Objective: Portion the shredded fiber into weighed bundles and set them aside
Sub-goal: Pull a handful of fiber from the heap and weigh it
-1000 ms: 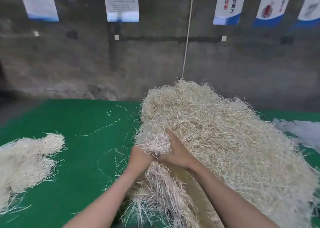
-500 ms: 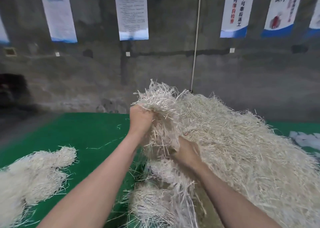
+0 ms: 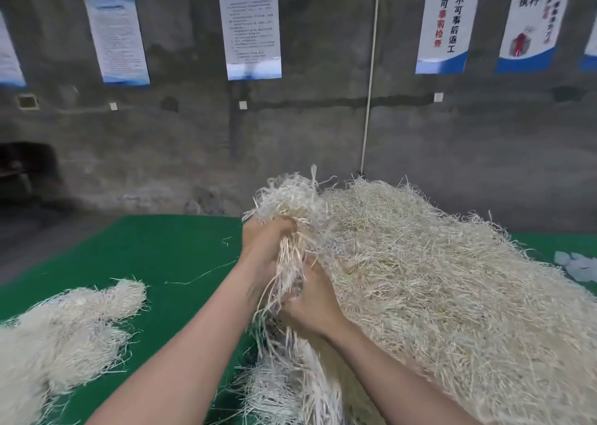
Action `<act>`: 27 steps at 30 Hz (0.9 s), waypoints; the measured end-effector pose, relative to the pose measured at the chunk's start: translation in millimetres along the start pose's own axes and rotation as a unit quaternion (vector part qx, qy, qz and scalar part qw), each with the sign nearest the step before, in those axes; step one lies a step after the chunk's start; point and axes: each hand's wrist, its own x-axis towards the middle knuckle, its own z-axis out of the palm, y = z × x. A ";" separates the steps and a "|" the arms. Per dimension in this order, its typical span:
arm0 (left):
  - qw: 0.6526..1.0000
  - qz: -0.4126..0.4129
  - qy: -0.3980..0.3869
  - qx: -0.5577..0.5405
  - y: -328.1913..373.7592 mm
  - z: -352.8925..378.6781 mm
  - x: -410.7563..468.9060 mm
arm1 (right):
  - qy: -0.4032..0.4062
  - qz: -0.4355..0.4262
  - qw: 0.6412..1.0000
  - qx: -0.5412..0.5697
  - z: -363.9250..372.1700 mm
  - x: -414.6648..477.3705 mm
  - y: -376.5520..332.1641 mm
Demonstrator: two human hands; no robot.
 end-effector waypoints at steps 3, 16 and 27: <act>0.997 0.031 0.048 -0.055 12.9 -4.7 8.5 | -0.026 -0.082 0.965 -0.248 10.3 -13.9 47.7; 0.997 0.029 0.033 -0.055 -1.1 -15.9 18.1 | 0.120 -0.045 0.988 0.087 -28.1 -32.4 36.4; 0.968 0.140 -0.170 0.119 3.0 -41.5 28.3 | 0.018 0.115 0.993 0.015 -20.4 -3.4 35.2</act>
